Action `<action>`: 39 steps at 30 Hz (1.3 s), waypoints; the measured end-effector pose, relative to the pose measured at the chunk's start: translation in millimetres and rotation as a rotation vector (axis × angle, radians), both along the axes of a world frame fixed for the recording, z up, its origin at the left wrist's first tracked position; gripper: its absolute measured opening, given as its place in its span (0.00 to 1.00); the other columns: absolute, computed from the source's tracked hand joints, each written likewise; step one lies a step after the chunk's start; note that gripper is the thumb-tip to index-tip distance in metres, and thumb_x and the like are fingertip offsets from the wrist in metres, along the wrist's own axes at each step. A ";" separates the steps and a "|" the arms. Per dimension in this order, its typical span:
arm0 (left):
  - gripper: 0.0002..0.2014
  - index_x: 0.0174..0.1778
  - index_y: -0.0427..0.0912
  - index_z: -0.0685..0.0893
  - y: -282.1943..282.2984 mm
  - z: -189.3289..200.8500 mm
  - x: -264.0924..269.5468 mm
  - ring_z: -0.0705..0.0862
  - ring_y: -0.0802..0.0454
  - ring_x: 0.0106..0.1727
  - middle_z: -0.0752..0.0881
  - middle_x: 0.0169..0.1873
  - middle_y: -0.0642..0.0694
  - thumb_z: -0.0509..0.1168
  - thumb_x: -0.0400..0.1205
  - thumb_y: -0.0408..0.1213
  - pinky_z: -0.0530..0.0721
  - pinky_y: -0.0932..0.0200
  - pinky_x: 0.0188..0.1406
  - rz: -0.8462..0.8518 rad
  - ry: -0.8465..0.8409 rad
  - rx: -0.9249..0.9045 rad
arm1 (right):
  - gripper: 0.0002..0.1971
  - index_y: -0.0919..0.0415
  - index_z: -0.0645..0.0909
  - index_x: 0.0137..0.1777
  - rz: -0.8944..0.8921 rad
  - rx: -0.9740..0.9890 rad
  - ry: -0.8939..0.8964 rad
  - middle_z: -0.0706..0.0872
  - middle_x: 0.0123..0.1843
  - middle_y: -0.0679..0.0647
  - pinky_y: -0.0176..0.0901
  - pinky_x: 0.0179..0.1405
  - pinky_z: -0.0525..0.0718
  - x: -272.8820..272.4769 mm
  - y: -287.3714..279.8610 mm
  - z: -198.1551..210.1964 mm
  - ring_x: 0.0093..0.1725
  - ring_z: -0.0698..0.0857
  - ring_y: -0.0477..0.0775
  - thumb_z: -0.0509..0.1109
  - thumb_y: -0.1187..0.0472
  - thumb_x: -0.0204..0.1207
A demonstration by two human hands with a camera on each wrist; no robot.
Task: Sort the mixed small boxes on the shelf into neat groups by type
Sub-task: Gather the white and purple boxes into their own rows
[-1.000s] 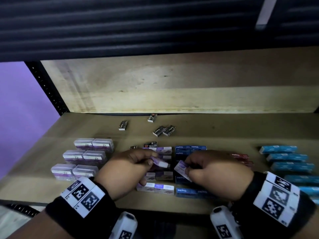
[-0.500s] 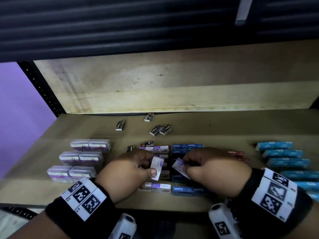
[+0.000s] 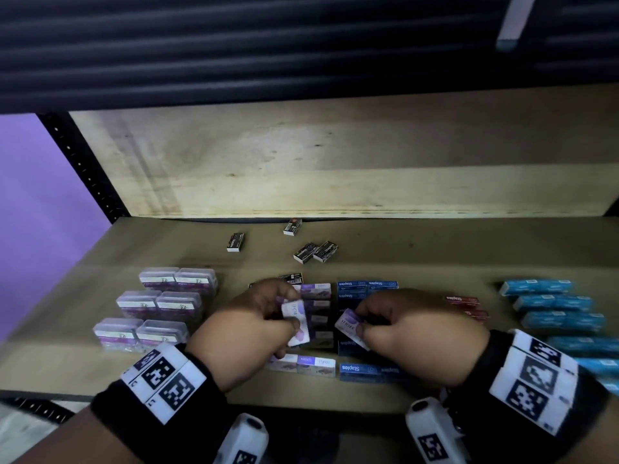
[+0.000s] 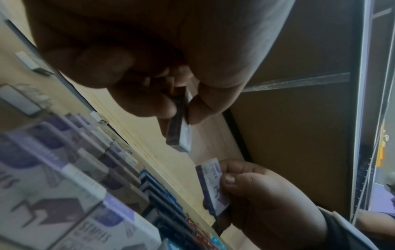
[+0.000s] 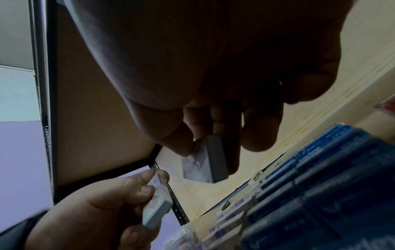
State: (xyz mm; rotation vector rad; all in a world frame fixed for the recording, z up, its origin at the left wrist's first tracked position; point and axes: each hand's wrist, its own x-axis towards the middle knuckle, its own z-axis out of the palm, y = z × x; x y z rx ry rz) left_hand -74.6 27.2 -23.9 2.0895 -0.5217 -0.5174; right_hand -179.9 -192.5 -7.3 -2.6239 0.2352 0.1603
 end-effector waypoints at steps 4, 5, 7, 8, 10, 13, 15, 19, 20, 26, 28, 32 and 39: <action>0.24 0.54 0.60 0.80 4.8 -3.4 4.8 0.91 0.47 0.38 0.92 0.40 0.53 0.68 0.61 0.53 0.91 0.42 0.43 0.046 -0.043 0.037 | 0.30 0.31 0.77 0.57 0.006 0.028 0.005 0.87 0.44 0.38 0.42 0.44 0.85 1.6 2.3 0.0 0.40 0.84 0.37 0.51 0.26 0.56; 0.26 0.58 0.65 0.80 5.8 -4.2 5.0 0.91 0.51 0.41 0.92 0.44 0.58 0.67 0.61 0.53 0.90 0.46 0.46 0.048 -0.048 0.029 | 0.29 0.31 0.77 0.57 0.010 0.030 0.007 0.87 0.44 0.38 0.42 0.44 0.85 1.9 2.7 0.4 0.40 0.83 0.37 0.51 0.27 0.57; 0.26 0.59 0.73 0.80 6.4 -3.1 3.1 0.90 0.60 0.40 0.91 0.44 0.65 0.65 0.61 0.56 0.89 0.58 0.44 0.033 -0.078 0.051 | 0.25 0.32 0.78 0.57 0.019 0.027 0.009 0.87 0.45 0.38 0.42 0.43 0.84 1.7 2.6 0.6 0.40 0.83 0.36 0.55 0.30 0.62; 0.24 0.56 0.73 0.81 5.8 -1.5 1.9 0.89 0.62 0.34 0.90 0.39 0.65 0.65 0.61 0.58 0.87 0.62 0.39 0.026 -0.095 0.065 | 0.21 0.33 0.78 0.57 0.020 0.026 0.013 0.87 0.45 0.38 0.43 0.43 0.84 1.6 2.5 0.6 0.40 0.83 0.36 0.58 0.32 0.64; 0.21 0.50 0.64 0.82 3.7 0.9 -0.2 0.83 0.58 0.25 0.86 0.28 0.59 0.68 0.60 0.61 0.82 0.64 0.29 0.036 -0.097 0.039 | 0.18 0.34 0.78 0.56 0.016 0.026 0.013 0.87 0.45 0.38 0.43 0.43 0.84 1.4 2.0 0.4 0.41 0.83 0.37 0.61 0.35 0.67; 0.14 0.44 0.61 0.82 0.5 3.1 -2.1 0.83 0.56 0.23 0.86 0.26 0.54 0.76 0.66 0.54 0.83 0.60 0.26 0.029 -0.075 0.035 | 0.16 0.34 0.78 0.56 0.015 0.019 0.001 0.87 0.45 0.38 0.40 0.42 0.83 1.8 0.3 -0.3 0.41 0.83 0.36 0.62 0.37 0.69; 0.13 0.47 0.68 0.82 0.0 3.0 -1.4 0.87 0.60 0.27 0.90 0.32 0.56 0.77 0.75 0.46 0.86 0.61 0.30 0.002 -0.097 0.071 | 0.15 0.34 0.78 0.57 0.015 0.023 -0.002 0.87 0.46 0.38 0.39 0.42 0.83 1.7 -0.5 -0.7 0.41 0.83 0.36 0.63 0.38 0.70; 0.16 0.47 0.77 0.81 1.3 5.5 -2.5 0.83 0.71 0.29 0.86 0.30 0.69 0.76 0.75 0.48 0.76 0.74 0.31 -0.037 -0.234 0.174 | 0.15 0.34 0.79 0.57 0.012 0.028 -0.009 0.87 0.45 0.38 0.39 0.42 0.83 0.8 -1.9 -2.0 0.41 0.83 0.36 0.64 0.38 0.71; 0.15 0.46 0.77 0.83 1.3 5.5 -2.2 0.83 0.70 0.30 0.85 0.31 0.71 0.77 0.74 0.48 0.76 0.74 0.32 -0.036 -0.253 0.176 | 0.15 0.34 0.79 0.57 0.012 0.031 -0.007 0.87 0.45 0.38 0.39 0.42 0.83 0.8 -2.0 -2.1 0.41 0.83 0.35 0.64 0.38 0.71; 0.12 0.36 0.68 0.86 3.4 4.6 0.4 0.83 0.72 0.34 0.84 0.33 0.74 0.79 0.73 0.44 0.75 0.76 0.35 -0.041 -0.275 0.162 | 0.15 0.31 0.78 0.56 0.022 0.048 0.010 0.87 0.46 0.37 0.38 0.43 0.81 1.7 -2.6 -1.4 0.43 0.83 0.36 0.63 0.37 0.70; 0.13 0.37 0.67 0.86 5.1 2.8 1.5 0.82 0.75 0.33 0.83 0.32 0.77 0.80 0.74 0.41 0.73 0.79 0.34 -0.047 -0.279 0.154 | 0.13 0.28 0.77 0.56 0.025 0.061 0.006 0.87 0.46 0.34 0.33 0.41 0.80 2.0 -2.0 -1.7 0.43 0.83 0.33 0.64 0.37 0.70; 0.12 0.37 0.67 0.86 9.2 -0.3 7.4 0.82 0.74 0.33 0.83 0.32 0.77 0.79 0.73 0.42 0.73 0.79 0.31 -0.037 -0.277 0.171 | 0.12 0.23 0.78 0.54 0.046 0.097 -0.004 0.86 0.46 0.27 0.30 0.42 0.79 4.0 -0.2 -2.8 0.43 0.82 0.28 0.66 0.36 0.71; 0.10 0.45 0.63 0.82 19.7 2.6 15.3 0.84 0.68 0.38 0.86 0.36 0.68 0.73 0.73 0.43 0.78 0.71 0.37 -0.023 -0.313 0.217 | 0.21 0.19 0.75 0.55 0.055 0.023 -0.024 0.85 0.46 0.26 0.33 0.40 0.79 11.5 1.3 -5.3 0.41 0.82 0.28 0.52 0.25 0.63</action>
